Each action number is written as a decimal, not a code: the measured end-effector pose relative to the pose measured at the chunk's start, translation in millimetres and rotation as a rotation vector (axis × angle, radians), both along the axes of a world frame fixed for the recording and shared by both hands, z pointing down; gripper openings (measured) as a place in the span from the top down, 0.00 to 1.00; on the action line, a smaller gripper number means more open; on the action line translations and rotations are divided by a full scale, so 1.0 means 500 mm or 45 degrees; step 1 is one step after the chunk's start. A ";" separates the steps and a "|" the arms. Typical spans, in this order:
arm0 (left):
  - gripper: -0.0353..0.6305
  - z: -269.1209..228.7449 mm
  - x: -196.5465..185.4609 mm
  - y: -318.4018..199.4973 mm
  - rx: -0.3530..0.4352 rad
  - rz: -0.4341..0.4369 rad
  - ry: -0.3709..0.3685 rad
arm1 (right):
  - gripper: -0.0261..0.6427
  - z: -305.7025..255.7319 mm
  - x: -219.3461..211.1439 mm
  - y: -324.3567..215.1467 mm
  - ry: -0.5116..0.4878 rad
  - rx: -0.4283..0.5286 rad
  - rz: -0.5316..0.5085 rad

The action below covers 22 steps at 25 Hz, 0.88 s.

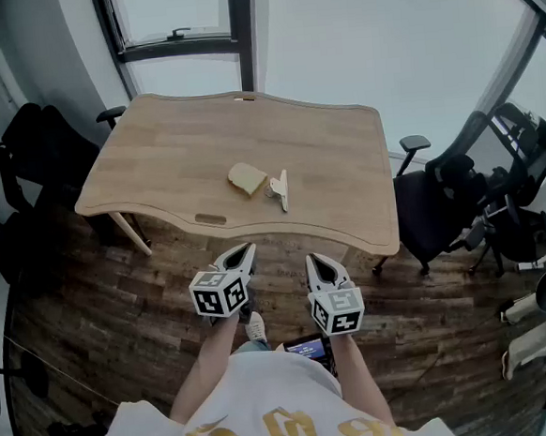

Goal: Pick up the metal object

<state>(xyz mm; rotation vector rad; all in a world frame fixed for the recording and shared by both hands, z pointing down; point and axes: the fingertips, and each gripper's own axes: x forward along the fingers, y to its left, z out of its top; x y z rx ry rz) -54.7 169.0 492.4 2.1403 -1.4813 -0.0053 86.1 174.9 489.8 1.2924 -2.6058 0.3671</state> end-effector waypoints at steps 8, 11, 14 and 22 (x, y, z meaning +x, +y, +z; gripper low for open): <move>0.92 0.009 -0.011 0.030 0.011 -0.002 0.001 | 0.94 0.018 -0.009 0.020 0.002 -0.024 -0.007; 0.92 0.013 -0.019 0.035 0.010 -0.010 0.008 | 0.94 0.024 -0.007 0.021 -0.009 -0.041 0.016; 0.92 0.013 -0.019 0.040 0.009 -0.011 0.013 | 0.94 0.025 0.001 0.024 -0.028 -0.052 0.028; 0.92 0.034 -0.043 0.040 -0.022 -0.037 0.020 | 0.94 0.036 -0.012 0.019 -0.044 -0.068 0.025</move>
